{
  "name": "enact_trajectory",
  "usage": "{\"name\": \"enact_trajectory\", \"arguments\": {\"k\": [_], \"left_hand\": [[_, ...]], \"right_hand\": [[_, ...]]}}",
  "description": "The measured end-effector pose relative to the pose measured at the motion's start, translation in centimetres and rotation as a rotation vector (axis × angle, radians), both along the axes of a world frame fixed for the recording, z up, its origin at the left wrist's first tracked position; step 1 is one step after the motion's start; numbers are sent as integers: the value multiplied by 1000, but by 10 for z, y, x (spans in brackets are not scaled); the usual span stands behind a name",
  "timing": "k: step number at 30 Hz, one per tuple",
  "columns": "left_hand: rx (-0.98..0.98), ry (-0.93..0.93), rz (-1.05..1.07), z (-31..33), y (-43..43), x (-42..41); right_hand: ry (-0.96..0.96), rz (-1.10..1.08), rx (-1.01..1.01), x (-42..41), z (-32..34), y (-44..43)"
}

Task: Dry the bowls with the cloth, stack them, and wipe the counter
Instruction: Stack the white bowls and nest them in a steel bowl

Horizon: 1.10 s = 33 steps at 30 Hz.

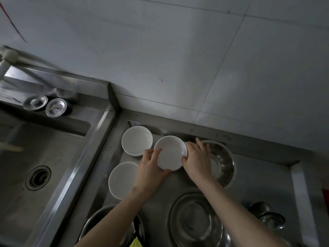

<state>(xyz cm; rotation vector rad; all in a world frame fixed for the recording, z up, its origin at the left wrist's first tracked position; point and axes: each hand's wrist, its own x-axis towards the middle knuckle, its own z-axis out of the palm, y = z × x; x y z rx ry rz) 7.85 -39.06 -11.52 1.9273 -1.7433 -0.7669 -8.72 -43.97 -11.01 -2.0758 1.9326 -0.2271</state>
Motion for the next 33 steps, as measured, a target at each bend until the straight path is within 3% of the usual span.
{"name": "enact_trajectory", "arguments": {"k": [8,19,25,33], "left_hand": [[6,24,-66,-9,-9,4],[-32,-93,-91,-29,-14,-4],[-88,-51,-69,-20,-11,0],[-215,26,17,20,-21,37]], "right_hand": [[44,76,79,4,8,-14],[70,215,80,5,1,-23],[-29,179,-11,3,3,-18],[-347,113,-79,38,40,-30]]}}
